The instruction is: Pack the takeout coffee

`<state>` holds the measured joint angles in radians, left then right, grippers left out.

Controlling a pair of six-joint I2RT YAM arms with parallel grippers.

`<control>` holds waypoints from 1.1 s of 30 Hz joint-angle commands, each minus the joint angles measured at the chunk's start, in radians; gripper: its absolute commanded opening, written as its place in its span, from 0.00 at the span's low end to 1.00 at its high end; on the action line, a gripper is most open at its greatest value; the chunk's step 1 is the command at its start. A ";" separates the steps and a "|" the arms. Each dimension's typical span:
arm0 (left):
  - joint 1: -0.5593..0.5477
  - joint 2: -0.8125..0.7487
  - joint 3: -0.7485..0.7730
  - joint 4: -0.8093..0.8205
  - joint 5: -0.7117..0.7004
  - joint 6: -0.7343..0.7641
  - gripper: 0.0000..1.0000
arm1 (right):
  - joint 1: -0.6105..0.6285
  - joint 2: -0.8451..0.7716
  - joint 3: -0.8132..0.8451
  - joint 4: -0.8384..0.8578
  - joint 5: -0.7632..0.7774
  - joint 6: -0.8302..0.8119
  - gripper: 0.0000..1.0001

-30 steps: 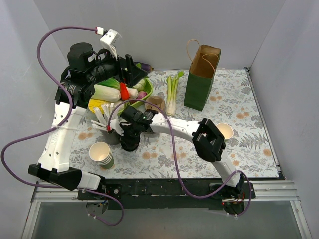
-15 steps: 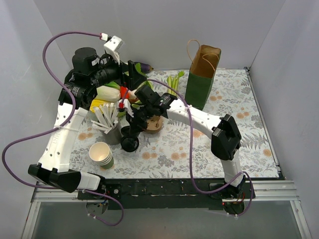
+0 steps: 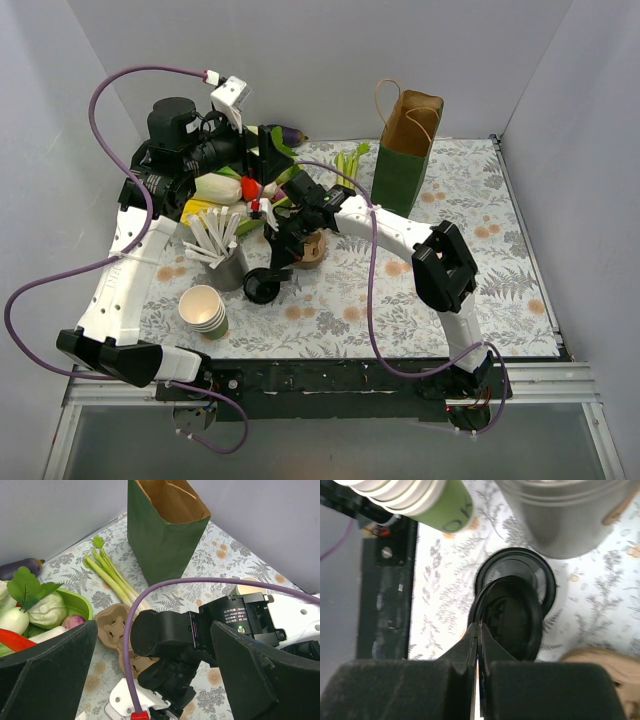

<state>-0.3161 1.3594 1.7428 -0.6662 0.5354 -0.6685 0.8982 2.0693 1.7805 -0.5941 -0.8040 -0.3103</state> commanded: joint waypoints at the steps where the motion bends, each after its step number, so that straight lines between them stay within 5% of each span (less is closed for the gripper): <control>1: 0.003 -0.037 -0.012 -0.010 0.009 0.024 0.98 | 0.036 0.009 0.106 -0.095 -0.017 -0.175 0.01; 3: 0.003 -0.036 -0.008 -0.016 0.003 0.027 0.98 | 0.001 0.003 0.068 0.012 -0.104 0.038 0.01; 5: 0.003 -0.037 -0.006 -0.021 -0.003 0.030 0.98 | 0.041 -0.055 0.030 0.011 0.066 -0.091 0.01; 8: 0.003 -0.045 -0.015 -0.021 -0.014 0.037 0.98 | -0.004 -0.028 0.059 -0.022 -0.083 -0.010 0.01; 13: 0.003 -0.054 -0.028 -0.024 -0.023 0.043 0.98 | 0.021 -0.084 0.013 -0.065 0.060 -0.191 0.02; 15: 0.003 -0.062 -0.037 -0.029 -0.031 0.050 0.98 | 0.024 -0.109 -0.012 -0.091 0.092 -0.312 0.21; 19: 0.003 -0.065 -0.048 -0.036 -0.040 0.064 0.98 | 0.024 -0.086 0.017 -0.206 0.127 -0.511 0.35; 33: 0.003 -0.086 -0.092 -0.029 -0.046 0.056 0.98 | 0.025 0.046 0.057 -0.222 0.115 -0.490 0.37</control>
<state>-0.3161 1.3289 1.6691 -0.6979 0.5037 -0.6239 0.9195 2.0953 1.8069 -0.7879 -0.6754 -0.7620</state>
